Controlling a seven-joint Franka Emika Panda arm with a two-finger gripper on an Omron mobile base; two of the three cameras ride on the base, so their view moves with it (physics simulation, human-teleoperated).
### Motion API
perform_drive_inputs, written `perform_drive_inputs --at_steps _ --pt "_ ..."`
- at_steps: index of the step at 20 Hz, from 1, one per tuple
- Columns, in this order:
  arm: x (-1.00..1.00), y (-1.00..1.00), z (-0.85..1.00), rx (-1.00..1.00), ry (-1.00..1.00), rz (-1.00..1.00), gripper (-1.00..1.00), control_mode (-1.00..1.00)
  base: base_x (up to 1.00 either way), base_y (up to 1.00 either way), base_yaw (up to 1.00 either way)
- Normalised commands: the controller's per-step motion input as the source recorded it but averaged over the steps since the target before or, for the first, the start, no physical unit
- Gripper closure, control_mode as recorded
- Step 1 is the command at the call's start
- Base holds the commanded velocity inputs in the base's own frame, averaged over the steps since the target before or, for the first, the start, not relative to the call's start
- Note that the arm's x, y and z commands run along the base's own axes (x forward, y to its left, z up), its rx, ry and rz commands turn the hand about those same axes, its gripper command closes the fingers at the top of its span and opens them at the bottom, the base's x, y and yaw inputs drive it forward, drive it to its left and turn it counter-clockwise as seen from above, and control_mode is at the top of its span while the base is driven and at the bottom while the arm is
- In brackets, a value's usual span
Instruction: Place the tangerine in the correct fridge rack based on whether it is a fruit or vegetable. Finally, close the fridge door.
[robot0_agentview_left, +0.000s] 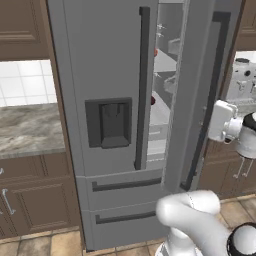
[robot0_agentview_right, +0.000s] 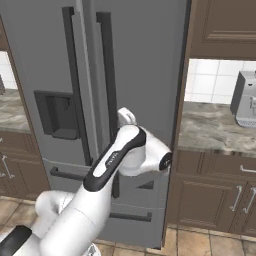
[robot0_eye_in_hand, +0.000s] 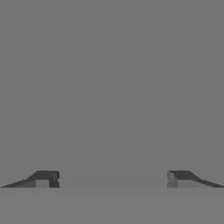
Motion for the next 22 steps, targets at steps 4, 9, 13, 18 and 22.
perform_drive_inputs --at_steps 4,9,13,18,22 --pt "0.78 0.75 0.46 0.00 0.00 -0.26 -1.00 -1.00 0.00 0.00 0.00" --pt "0.89 0.48 0.46 0.00 0.06 -0.27 -1.00 -1.00 0.00 0.00 0.00" --pt "0.76 0.11 0.49 0.00 0.13 -0.20 -1.00 -1.00 0.00 0.00 0.00" --pt "0.64 0.00 0.43 0.00 0.19 -0.12 -1.00 -1.00 0.00 0.00 0.00" --pt "0.69 0.00 0.21 0.00 0.21 -0.11 -1.00 -1.00 0.00 0.00 0.00"
